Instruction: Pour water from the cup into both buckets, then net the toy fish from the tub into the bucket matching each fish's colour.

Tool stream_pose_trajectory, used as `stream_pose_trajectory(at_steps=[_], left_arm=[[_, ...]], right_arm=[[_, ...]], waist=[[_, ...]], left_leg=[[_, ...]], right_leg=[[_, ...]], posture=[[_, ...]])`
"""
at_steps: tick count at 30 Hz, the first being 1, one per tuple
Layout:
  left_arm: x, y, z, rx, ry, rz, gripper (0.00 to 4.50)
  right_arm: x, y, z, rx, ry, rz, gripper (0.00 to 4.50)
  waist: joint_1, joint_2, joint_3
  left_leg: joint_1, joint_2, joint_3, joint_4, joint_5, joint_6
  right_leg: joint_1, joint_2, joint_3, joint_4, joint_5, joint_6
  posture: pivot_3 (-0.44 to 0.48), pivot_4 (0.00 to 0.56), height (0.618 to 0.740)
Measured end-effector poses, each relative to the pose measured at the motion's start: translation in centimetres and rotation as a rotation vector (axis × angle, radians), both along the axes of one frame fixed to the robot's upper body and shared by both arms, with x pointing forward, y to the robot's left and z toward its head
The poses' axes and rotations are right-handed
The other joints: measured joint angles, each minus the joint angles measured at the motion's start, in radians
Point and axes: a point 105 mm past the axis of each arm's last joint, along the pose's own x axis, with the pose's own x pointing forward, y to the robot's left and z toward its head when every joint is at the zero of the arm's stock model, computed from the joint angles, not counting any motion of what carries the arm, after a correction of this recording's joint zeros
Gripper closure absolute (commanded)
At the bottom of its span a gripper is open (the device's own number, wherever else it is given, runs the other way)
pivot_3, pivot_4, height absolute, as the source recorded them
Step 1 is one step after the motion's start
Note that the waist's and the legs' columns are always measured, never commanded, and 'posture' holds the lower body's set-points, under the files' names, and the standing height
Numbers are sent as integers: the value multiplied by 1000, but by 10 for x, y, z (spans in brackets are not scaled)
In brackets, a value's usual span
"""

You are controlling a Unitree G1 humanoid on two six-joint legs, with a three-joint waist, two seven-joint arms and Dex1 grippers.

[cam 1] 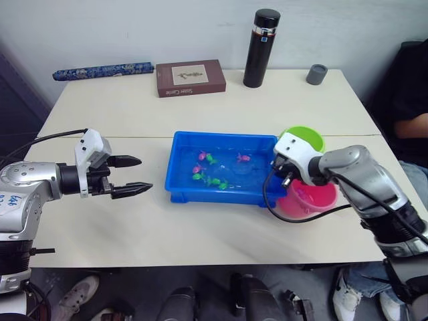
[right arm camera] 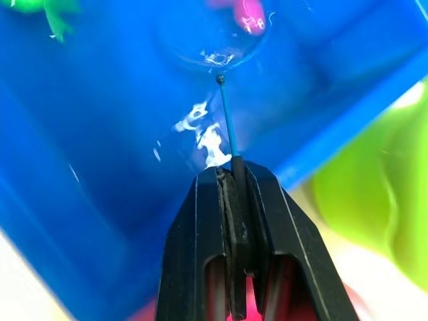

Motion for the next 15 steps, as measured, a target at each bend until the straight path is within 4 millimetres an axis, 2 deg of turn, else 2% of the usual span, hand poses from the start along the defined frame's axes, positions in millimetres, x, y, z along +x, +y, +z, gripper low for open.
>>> stream_pose_trajectory(at_steps=[7, 11, 15], left_arm=[[-2, 7, 3, 5, -3, 19, 40], [-2, 6, 4, -2, -2, 14, 40], [-1, 2, 9, -1, -20, -7, 40]], right_arm=[[-1, -9, 8, 59, 0, -26, 4500], [-13, -17, 17, 86, -4, 6, 4500], [-26, -24, 18, 94, 2, 48, 4500]], waist=[[3, 0, 0], [3, 0, 0], [3, 0, 0]], left_leg=[[0, 0, 0, 0, 0, 0], [-1, 0, -1, 0, 0, 0], [-1, 0, -1, 0, 0, 0]], right_leg=[[0, 0, 0, 0, 0, 0], [0, 0, 0, -1, 0, 0], [0, 0, -1, 0, 0, 0]], posture=[[0, 150, 739], [0, 150, 739], [0, 150, 739]])
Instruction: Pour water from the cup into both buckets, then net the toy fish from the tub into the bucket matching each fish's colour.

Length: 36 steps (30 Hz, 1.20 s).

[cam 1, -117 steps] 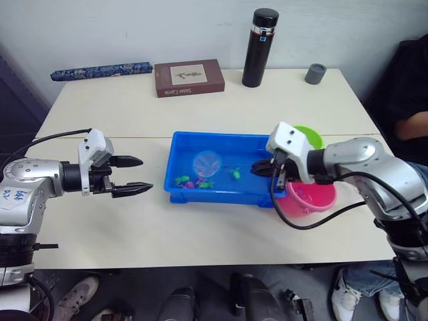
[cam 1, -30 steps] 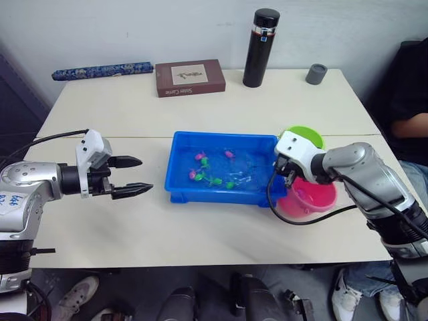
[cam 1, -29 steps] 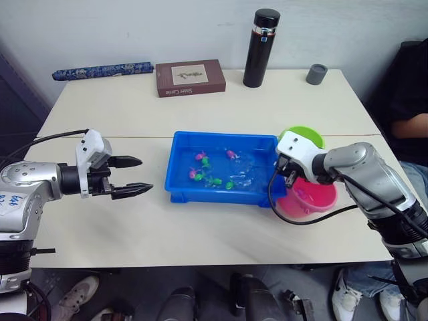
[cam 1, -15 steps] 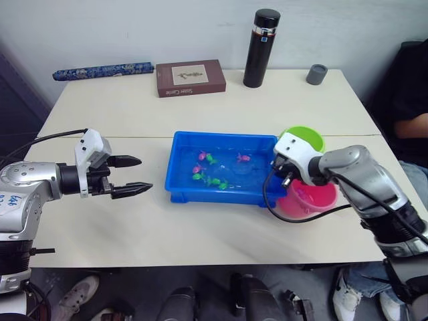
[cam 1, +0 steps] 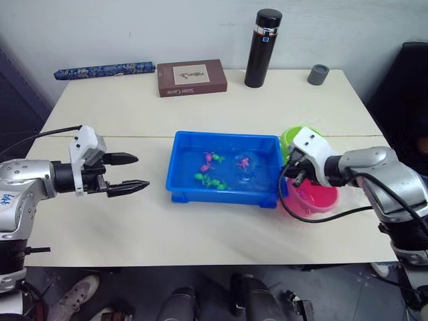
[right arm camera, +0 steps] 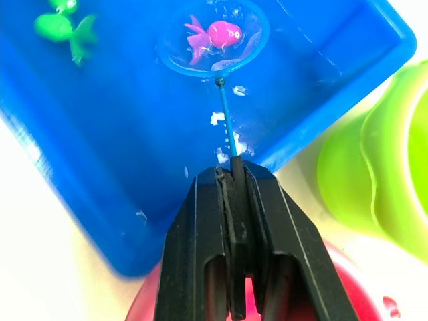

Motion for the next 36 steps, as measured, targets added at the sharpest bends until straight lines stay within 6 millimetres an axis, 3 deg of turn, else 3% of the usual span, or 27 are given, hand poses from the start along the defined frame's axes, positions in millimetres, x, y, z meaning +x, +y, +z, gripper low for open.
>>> stream_pose_trajectory(at_steps=[4, 14, 24, 28, 36], left_arm=[[3, -7, 6, 3, -18, -35, 40], [14, -17, 3, -6, -5, -89, 40], [28, -28, 6, -4, -16, -157, 40], [31, -29, 7, -6, -21, -167, 40], [35, -32, 4, 4, -15, -185, 40]], right_arm=[[-12, -15, -2, 4, -2, 34, 4500], [-29, -40, 17, 90, -102, 53, 4500], [-61, -93, 44, 69, -203, -60, 4500], [-77, -110, 44, 50, -207, -109, 4500], [-96, -123, 40, -82, -323, -110, 4500]], waist=[[1, 0, 0], [2, 0, 0], [18, 0, 0], [24, 0, 0], [25, 0, 0]], left_leg=[[0, 0, 0, 0, 0, 0], [0, 0, 0, 0, 0, 0], [0, 0, 0, 1, 0, 0], [1, 0, 1, 1, 0, 0], [3, 0, 2, 1, 0, 0]], right_leg=[[0, 0, 0, 0, 0, 0], [0, 0, 0, 0, 0, 0], [1, 0, 0, 0, 0, 0], [1, 1, 1, 1, 0, 0], [3, 1, 2, 1, 0, 0]], posture=[[0, 150, 739], [0, 150, 739], [0, 150, 739], [0, 150, 739], [0, 150, 739]])
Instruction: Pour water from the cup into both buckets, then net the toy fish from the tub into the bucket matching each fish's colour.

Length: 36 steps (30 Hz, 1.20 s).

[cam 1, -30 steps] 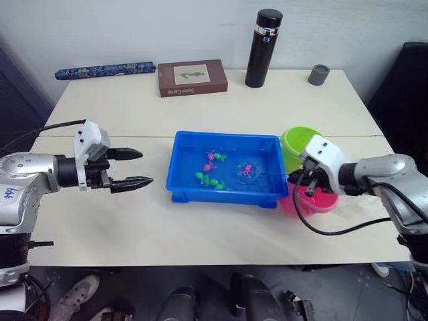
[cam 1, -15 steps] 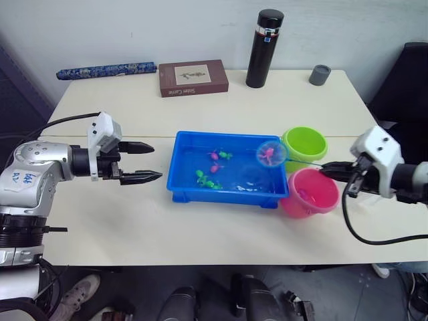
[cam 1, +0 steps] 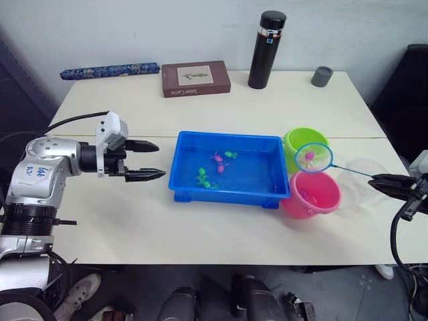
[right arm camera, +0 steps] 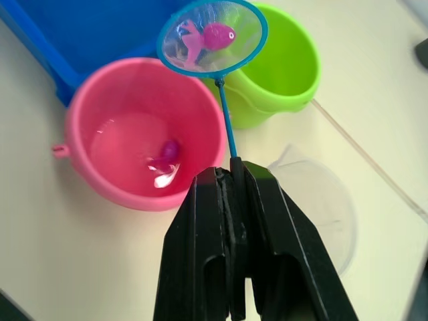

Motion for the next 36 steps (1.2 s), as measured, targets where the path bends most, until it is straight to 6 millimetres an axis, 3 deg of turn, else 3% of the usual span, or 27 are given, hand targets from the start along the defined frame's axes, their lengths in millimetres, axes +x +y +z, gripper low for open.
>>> stream_pose_trajectory(at_steps=[14, 29, 36], left_arm=[[4, 0, 4, 10, -7, -15, 40], [6, -1, 2, 17, 3, -28, 40], [6, -1, 2, 18, 4, -29, 40]], right_arm=[[-23, -14, -19, -337, -266, -16, 4500], [-30, -29, -31, -677, -422, 47, 4500], [-28, -24, -25, -774, -543, 122, 4500]], waist=[[0, 0, 0], [-4, 0, 0], [-10, 0, 0]], left_leg=[[2, 0, 1, 0, 0, 0], [16, 0, 3, -2, 0, 0], [18, 0, 5, -3, 0, 0]], right_leg=[[1, 1, 2, 1, 0, 0], [14, 2, 6, -2, 0, 0], [14, 2, 8, -1, 0, 0]], posture=[[0, 150, 739], [0, 150, 739], [0, 150, 739]])
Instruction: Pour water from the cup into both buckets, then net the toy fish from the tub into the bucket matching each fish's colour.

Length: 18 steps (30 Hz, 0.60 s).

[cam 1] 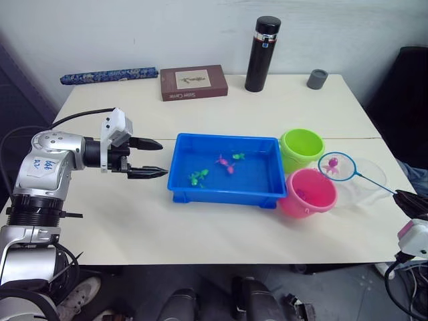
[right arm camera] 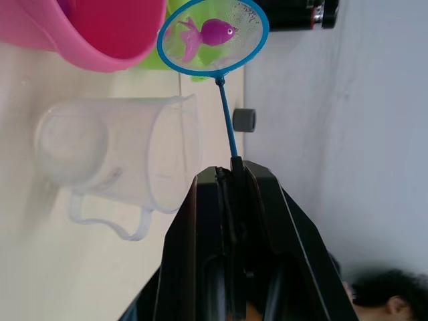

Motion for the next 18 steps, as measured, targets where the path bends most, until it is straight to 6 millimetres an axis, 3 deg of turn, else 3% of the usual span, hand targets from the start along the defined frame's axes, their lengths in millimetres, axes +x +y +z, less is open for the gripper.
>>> stream_pose_trajectory(at_steps=[18], left_arm=[[0, -2, -6, -11, 13, -1, 40]], right_arm=[[-11, 6, -14, -171, -205, 128, 4500]], waist=[[-16, 0, 0]], left_leg=[[2, 0, 2, -1, 0, 0]], right_leg=[[0, 1, 3, 0, 0, 0]], posture=[[0, 150, 739]])
